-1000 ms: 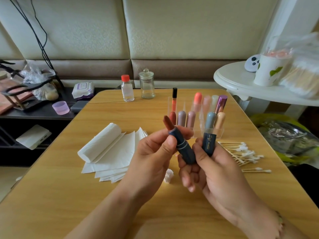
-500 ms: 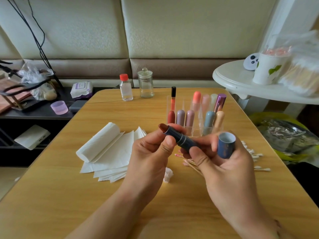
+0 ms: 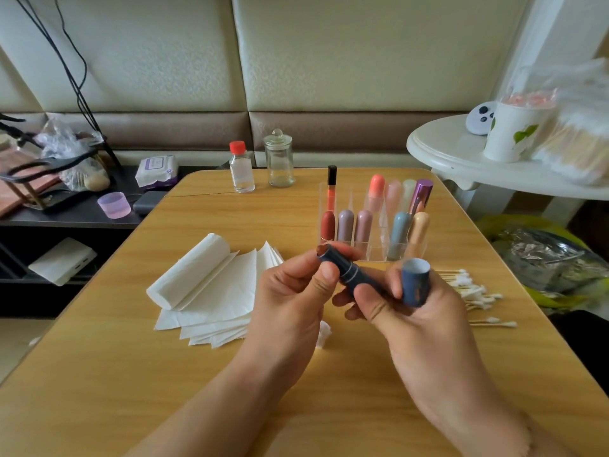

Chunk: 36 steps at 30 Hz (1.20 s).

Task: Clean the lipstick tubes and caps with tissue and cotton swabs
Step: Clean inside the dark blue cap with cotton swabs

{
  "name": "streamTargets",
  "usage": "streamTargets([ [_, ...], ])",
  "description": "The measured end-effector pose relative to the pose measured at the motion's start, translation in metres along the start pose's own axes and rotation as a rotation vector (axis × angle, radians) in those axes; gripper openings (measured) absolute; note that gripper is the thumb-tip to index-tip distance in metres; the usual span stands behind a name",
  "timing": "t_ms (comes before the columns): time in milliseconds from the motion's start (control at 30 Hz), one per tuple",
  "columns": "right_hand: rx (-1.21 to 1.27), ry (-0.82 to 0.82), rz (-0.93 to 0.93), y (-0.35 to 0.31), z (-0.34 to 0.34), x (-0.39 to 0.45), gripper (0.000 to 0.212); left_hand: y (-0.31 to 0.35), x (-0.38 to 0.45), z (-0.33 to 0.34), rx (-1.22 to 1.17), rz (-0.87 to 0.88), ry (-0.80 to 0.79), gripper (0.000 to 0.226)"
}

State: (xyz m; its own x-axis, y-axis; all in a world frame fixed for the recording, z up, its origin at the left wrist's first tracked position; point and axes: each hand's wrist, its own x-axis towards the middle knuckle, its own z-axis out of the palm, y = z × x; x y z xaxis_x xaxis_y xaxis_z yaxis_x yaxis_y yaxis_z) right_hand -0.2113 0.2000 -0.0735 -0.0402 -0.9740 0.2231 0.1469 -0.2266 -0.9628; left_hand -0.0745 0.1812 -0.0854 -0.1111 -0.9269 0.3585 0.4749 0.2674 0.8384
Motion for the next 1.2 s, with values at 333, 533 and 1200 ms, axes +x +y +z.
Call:
streamTargets([
  [333,-0.650,0.144,-0.721,0.003,-0.001,-0.006,0.020,0.007,0.001,0.003,-0.041,-0.049,0.105,0.048],
  [533,-0.396,0.034,-0.374,0.001,-0.002,-0.004,0.016,0.004,-0.002,0.009,0.016,-0.089,0.018,0.039],
  [1200,-0.106,-0.128,-0.207,-0.009,-0.021,0.005,0.017,0.009,0.002,-0.003,0.409,0.093,-0.017,0.029],
])
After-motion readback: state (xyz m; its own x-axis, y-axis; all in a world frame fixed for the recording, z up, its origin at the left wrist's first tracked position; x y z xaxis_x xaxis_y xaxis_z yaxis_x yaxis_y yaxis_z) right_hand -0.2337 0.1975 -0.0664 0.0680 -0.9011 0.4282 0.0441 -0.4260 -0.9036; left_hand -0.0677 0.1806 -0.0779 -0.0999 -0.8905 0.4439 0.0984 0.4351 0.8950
